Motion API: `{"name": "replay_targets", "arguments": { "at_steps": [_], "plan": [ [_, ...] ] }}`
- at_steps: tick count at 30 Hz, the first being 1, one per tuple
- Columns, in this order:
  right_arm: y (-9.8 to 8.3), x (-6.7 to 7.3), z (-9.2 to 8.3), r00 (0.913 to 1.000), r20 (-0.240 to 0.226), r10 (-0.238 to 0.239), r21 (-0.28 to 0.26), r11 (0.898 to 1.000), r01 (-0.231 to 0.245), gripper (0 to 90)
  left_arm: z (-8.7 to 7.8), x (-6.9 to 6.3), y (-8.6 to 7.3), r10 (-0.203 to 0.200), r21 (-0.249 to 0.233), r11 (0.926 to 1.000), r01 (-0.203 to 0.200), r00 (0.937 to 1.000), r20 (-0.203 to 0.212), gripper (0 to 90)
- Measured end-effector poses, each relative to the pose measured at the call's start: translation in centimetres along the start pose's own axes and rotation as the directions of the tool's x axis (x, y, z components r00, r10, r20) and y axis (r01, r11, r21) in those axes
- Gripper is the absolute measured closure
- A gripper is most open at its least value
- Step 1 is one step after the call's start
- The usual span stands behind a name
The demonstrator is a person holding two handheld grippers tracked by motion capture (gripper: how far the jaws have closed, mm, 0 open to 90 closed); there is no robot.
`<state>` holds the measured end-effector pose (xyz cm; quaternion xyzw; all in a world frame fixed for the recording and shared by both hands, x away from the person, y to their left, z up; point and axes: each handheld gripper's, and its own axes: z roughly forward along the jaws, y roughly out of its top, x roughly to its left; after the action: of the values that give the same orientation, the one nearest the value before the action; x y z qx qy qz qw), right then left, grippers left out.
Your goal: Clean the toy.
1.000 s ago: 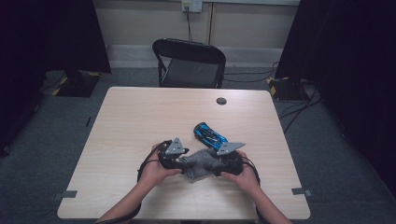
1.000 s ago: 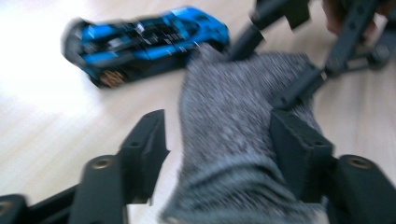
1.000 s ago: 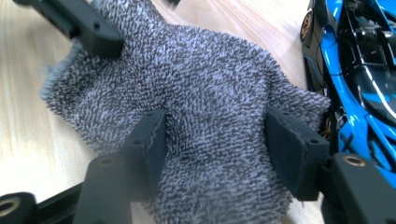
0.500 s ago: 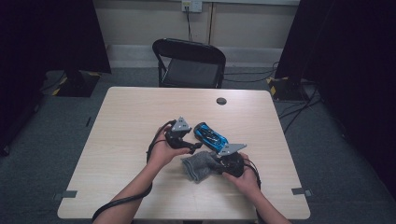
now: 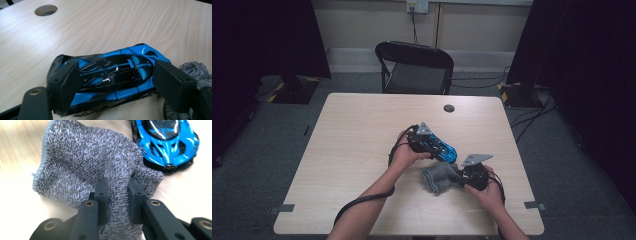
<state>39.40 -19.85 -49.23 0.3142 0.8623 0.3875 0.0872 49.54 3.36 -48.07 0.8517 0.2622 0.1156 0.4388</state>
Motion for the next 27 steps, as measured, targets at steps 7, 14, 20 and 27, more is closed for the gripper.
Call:
{"name": "replay_targets", "arguments": {
  "at_steps": [7,14,20,27],
  "plan": [
    [-0.3,-0.5,-0.5,0.9994,0.024,0.025,0.005,1.0,-0.025,73.3,0.5,0.1,0.1,0.007,0.037,0.9993,-0.007,1.0,0.003,22.0],
    [-0.2,-1.4,-0.8,0.9977,0.052,0.044,0.023,0.999,-0.045,73.1,0.4,0.2,-0.5,0.022,0.042,0.9989,-0.021,0.9995,-0.025,20.2],
    [0.0,-2.4,-1.2,0.995,0.085,0.053,0.046,0.997,-0.057,73.1,0.5,0.3,-0.4,0.033,0.053,0.9981,-0.032,0.9991,-0.026,20.2],
    [-0.1,-4.2,-1.7,0.9865,0.14,0.086,0.053,0.994,-0.094,73.1,0.5,0.4,-0.4,0.032,0.058,0.9979,-0.03,0.9991,-0.03,20.2]
  ]
}}
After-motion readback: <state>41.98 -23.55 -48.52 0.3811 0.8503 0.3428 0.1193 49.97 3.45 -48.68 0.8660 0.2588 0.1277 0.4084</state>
